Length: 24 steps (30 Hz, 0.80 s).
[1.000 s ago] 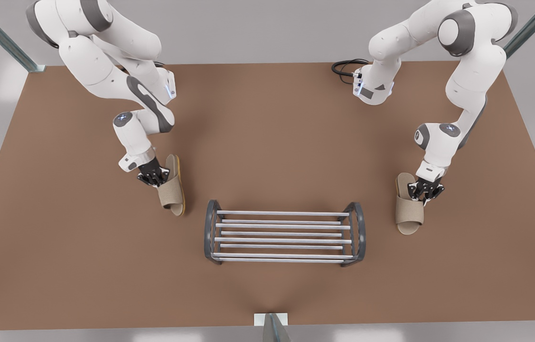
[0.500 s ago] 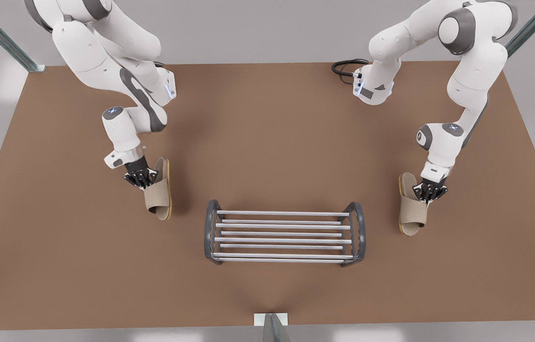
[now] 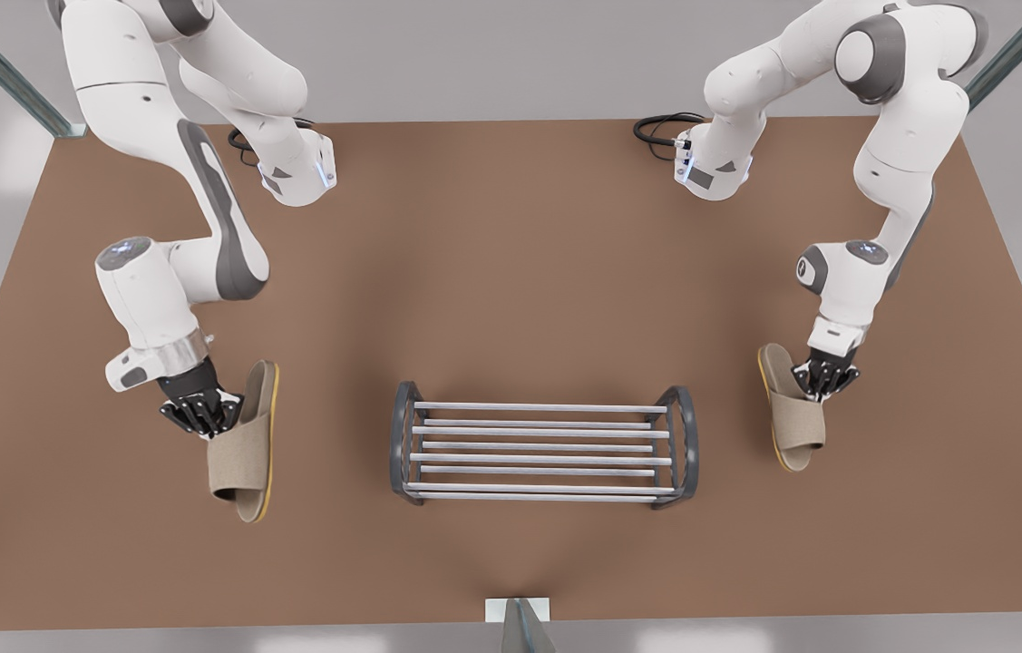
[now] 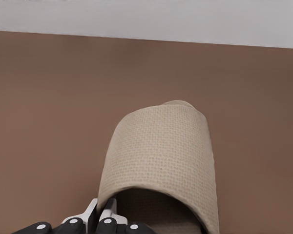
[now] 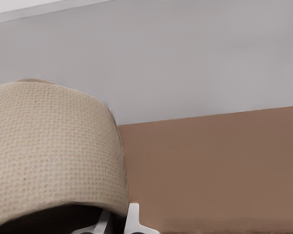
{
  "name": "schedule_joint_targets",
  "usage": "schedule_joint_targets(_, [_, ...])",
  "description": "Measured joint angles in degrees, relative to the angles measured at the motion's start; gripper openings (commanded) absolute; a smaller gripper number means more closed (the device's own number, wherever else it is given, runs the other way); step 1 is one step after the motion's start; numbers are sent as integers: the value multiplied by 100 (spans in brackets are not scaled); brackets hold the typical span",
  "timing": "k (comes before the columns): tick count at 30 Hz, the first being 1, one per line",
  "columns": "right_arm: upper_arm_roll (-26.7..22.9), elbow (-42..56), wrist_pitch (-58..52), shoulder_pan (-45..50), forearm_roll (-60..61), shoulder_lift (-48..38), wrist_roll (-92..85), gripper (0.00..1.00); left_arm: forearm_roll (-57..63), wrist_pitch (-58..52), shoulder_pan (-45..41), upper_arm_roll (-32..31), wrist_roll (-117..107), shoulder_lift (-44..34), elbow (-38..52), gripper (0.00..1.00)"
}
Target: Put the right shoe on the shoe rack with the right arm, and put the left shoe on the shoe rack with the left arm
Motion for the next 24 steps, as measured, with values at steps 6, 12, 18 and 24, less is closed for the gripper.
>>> schedule_joint_targets(6, [9,397,-984,84,9,-8,20,21,-9,-2,-48,-170,-227,52,325,22])
schedule_joint_targets(12, [78,555,-1657,131,7,-17,30,21,-14,-4,-168,-199,-454,98,532,22])
schedule_joint_targets(18, [76,1565,-2218,715,-196,192,216,21,-40,-8,-245,-199,-628,125,611,22])
schedule_joint_targets(24, [7,3240,-3310,1413,-755,775,612,21,-51,-9,-323,-199,-756,159,665,21])
